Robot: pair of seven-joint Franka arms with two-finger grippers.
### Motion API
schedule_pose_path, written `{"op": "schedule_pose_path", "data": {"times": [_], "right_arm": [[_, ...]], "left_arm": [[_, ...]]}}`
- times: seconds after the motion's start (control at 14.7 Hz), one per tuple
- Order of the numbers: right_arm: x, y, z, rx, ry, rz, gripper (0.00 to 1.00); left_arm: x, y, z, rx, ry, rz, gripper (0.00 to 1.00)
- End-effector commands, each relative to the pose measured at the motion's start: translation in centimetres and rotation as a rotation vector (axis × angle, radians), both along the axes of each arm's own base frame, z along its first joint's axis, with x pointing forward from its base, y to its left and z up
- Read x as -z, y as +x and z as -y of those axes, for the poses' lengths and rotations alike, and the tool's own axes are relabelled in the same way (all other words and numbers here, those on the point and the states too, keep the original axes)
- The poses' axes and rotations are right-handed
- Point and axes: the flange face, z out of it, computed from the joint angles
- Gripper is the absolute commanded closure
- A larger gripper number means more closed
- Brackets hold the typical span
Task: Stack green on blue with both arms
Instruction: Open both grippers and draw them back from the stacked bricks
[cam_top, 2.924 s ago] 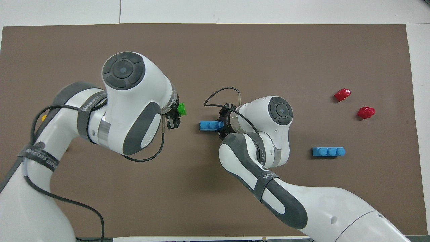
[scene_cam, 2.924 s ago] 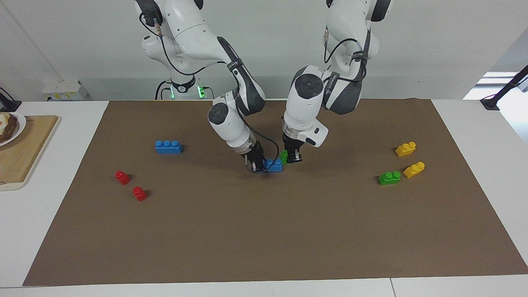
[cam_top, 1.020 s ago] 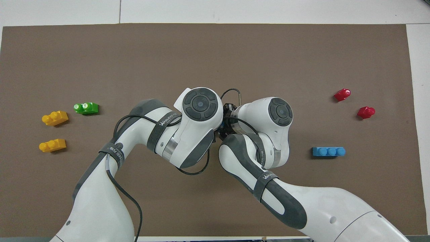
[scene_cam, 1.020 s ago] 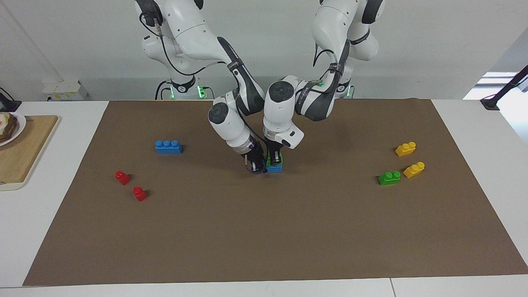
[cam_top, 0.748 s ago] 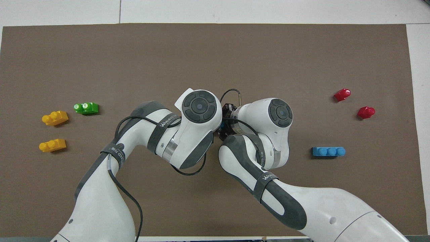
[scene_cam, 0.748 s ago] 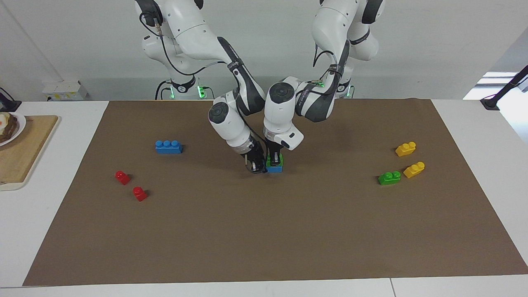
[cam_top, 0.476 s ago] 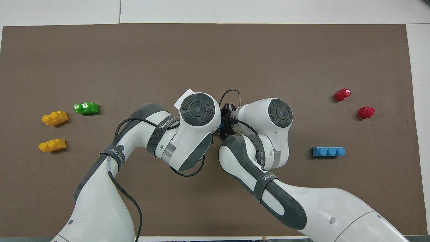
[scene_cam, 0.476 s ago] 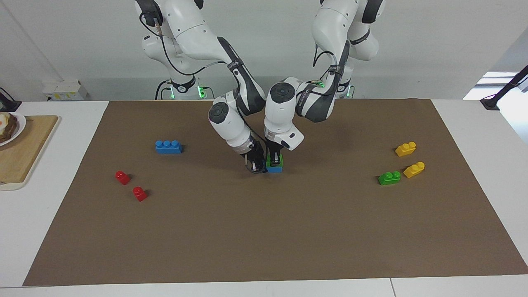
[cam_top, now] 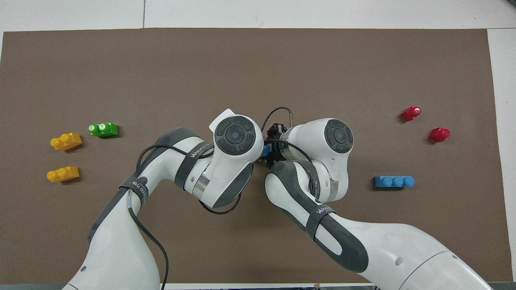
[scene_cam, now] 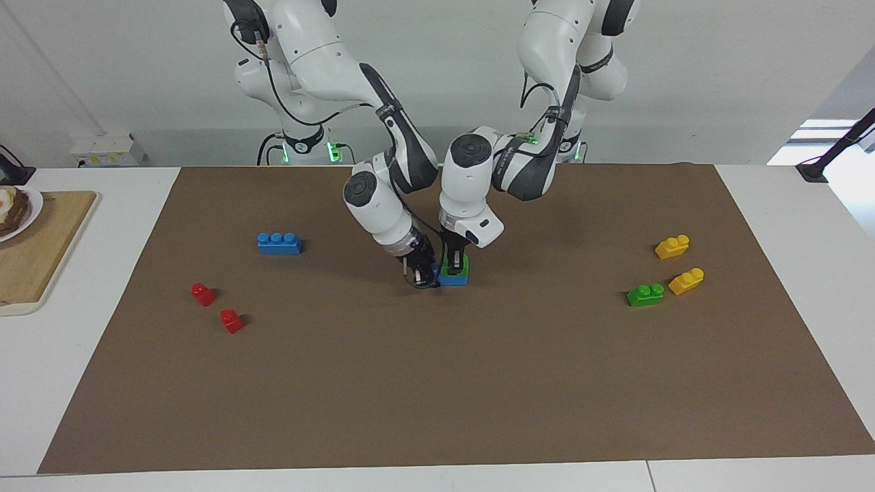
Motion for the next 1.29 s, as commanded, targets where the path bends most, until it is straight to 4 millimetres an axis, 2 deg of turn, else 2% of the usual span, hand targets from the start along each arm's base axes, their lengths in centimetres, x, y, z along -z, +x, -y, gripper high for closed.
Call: {"op": "schedule_pose_path", "data": {"times": [0.0,0.14,0.34,0.48,0.54,0.61,0.75,0.88,0.95,1.09,1.22], "right_arm": [[0.3,0.6,1.0,0.038,0.005,0.003,0.22],[-0.3,1.3,1.7,0.044,0.011,0.001,0.10],[-1.5,2.7,3.5,0.059,0.023,-0.020,0.08],[-2.5,3.7,4.6,0.064,0.032,-0.037,0.08],[-3.0,3.7,4.9,0.059,0.030,-0.035,0.08],[-3.1,3.7,5.4,0.054,0.021,-0.035,0.08],[-3.8,4.6,8.8,0.072,0.019,-0.052,0.07],[-6.1,5.6,11.5,0.009,0.006,-0.025,0.06],[-7.7,6.4,13.7,-0.026,-0.016,0.007,0.00],[-10.7,7.5,17.0,-0.209,-0.074,0.073,0.00],[-14.3,8.9,22.2,-0.417,-0.070,0.115,0.00]], "left_arm": [[-2.2,0.6,-2.9,-0.013,0.010,-0.014,0.00],[-5.5,2.1,-5.4,-0.038,-0.016,0.021,0.00],[-9.1,4.0,-6.8,-0.049,-0.014,0.014,0.00],[-11.7,5.0,-8.5,-0.001,-0.002,0.000,0.00],[-13.4,5.4,-10.1,0.031,0.000,-0.001,0.00],[-14.7,5.6,-11.9,0.056,0.001,-0.002,0.00],[-16.4,6.4,-16.6,0.088,0.009,-0.025,0.00],[-18.5,6.6,-22.1,0.173,0.012,-0.040,0.00],[-19.2,6.6,-24.7,0.225,0.010,-0.040,0.00],[-20.6,7.0,-30.1,0.303,0.006,-0.030,0.00],[-21.0,6.2,-33.6,0.417,0.001,-0.052,0.00]]}}
